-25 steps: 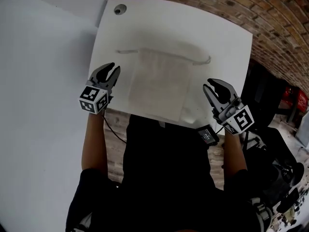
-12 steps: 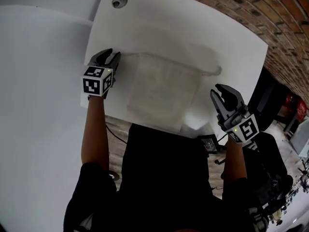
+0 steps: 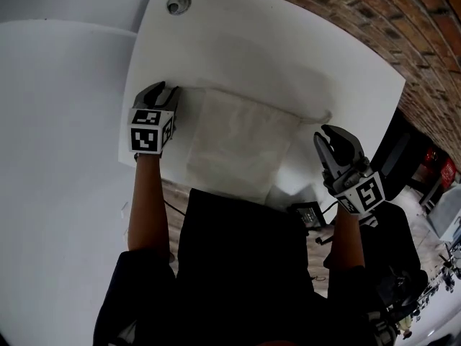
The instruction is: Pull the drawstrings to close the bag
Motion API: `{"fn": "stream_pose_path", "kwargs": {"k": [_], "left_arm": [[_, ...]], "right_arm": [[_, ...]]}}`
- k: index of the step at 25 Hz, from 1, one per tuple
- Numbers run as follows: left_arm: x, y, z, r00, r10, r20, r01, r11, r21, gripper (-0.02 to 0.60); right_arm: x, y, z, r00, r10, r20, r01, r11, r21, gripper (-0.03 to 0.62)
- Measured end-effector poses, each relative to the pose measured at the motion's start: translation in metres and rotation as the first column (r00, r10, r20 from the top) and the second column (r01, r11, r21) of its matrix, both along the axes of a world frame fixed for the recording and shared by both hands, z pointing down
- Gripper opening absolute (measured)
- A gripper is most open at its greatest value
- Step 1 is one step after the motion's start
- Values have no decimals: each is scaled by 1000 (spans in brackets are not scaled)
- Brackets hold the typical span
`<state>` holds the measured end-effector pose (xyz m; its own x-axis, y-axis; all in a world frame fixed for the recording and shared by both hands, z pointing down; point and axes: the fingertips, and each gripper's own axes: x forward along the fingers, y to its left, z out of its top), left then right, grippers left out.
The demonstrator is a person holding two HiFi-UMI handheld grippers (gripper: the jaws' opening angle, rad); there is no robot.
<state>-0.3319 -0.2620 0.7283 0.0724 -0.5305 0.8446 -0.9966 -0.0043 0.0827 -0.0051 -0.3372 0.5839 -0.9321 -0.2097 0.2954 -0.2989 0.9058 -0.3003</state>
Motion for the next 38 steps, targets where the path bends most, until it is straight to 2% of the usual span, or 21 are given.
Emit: {"fn": "stream_pose_path", "kwargs": {"k": [9, 12, 16, 19, 22, 23, 24, 26, 27, 30, 34, 36, 38], "left_arm": [[2, 0, 3, 994, -107, -28, 107, 994, -4, 133], [5, -1, 3, 993, -114, -27, 114, 993, -12, 62], [9, -3, 3, 991, -130, -29, 129, 992, -14, 52], [11, -6, 6, 995, -93, -42, 92, 995, -33, 52], [3, -1, 7, 994, -91, -60, 88, 995, -53, 51], [0, 2, 5, 993, -98, -61, 95, 994, -52, 51], [-1, 2, 3, 993, -102, -61, 99, 994, -48, 49], [1, -1, 2, 993, -102, -60, 100, 994, -39, 48], [3, -2, 2, 993, -100, -58, 98, 994, -39, 48], [7, -5, 3, 995, -94, -44, 91, 993, -75, 48], [8, -7, 5, 992, -100, -75, 90, 988, -122, 48], [8, -7, 5, 989, -106, -100, 92, 987, -133, 48], [10, -8, 5, 991, -93, -96, 78, 985, -151, 48]], "right_arm": [[8, -9, 6, 1000, 4, 14, -4, 1000, -16, 77], [3, -8, 3, 999, 16, 35, -15, 1000, -20, 77], [15, -10, 8, 1000, 22, 16, -22, 999, -23, 75], [26, -11, 12, 999, 42, -6, -42, 999, -23, 74], [43, -19, 25, 996, 61, -71, -61, 998, 1, 75], [53, -30, 30, 991, 97, -95, -97, 995, 2, 103], [67, -42, 35, 982, 144, -123, -146, 989, -7, 140], [99, -60, 49, 956, 211, -203, -226, 973, -51, 150], [110, -63, 57, 946, 216, -241, -242, 966, -85, 150], [107, -53, 78, 930, 143, -338, -208, 964, -164, 151], [78, -45, 105, 880, 20, -474, -97, 985, -139, 173], [69, -44, 117, 848, -36, -529, -57, 986, -158, 173], [67, -44, 124, 818, -64, -572, -36, 986, -163, 173]]}}
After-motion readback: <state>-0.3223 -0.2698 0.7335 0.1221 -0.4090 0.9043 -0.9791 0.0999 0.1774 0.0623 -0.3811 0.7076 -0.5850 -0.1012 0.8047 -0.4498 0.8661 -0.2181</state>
